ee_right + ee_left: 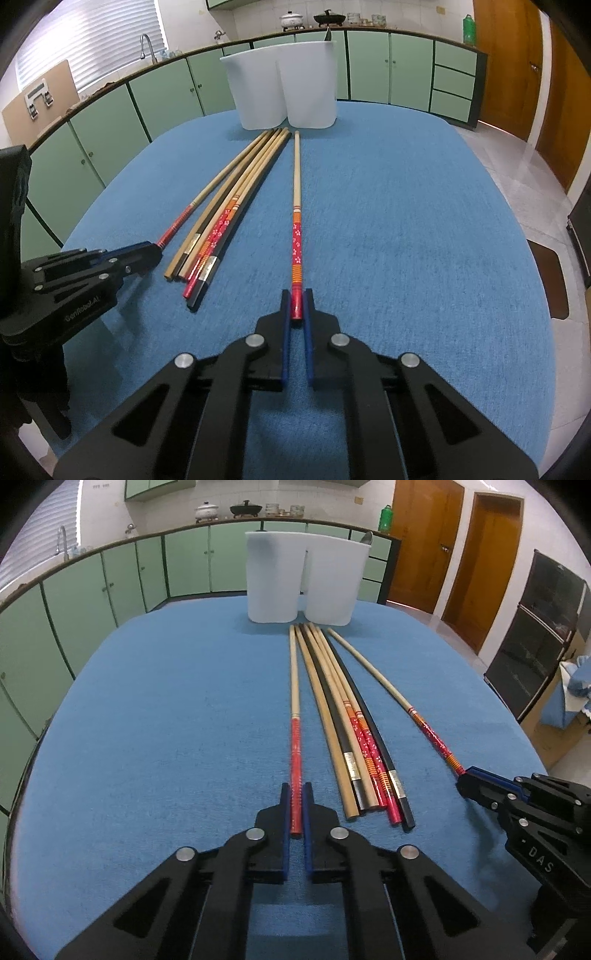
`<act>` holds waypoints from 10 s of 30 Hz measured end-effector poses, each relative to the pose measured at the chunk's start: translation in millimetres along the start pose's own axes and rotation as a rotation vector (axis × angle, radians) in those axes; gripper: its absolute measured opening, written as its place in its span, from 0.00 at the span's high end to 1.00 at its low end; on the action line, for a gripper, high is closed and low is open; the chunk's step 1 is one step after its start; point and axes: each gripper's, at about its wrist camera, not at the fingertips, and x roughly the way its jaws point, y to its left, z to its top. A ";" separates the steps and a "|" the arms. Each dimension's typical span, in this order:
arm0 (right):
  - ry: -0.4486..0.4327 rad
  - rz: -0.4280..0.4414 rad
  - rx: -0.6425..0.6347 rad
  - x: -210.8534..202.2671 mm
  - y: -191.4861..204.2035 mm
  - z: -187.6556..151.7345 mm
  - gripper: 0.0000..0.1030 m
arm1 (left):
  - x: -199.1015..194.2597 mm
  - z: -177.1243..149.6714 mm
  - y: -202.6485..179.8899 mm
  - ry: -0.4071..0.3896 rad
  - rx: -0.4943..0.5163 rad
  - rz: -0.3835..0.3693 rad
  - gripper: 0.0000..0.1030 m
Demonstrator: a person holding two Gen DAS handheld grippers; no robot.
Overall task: Organize utensils
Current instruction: 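Lift both chopsticks and drop them into the white holder, then bring both open tools back over the remaining chopsticks, then grasp a black chopstick with the right tool while the left tool grasps a wooden chopstick, then lift both chopsticks and lower them into the white holder, then bring both open tools back over the remaining chopsticks on the mat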
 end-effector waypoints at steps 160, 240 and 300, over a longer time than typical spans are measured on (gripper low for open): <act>0.041 -0.175 -0.049 8.5 26.7 -3.1 0.17 | -7.4 -4.2 65.1 0.021 -0.078 0.141 0.09; -0.309 -0.013 -0.015 -127.2 -13.0 71.8 0.94 | -134.6 72.2 -11.6 -0.340 0.051 0.022 0.94; -0.452 -0.017 -0.032 -81.1 -26.4 318.5 0.57 | -87.9 283.5 11.0 -0.565 0.069 0.009 0.61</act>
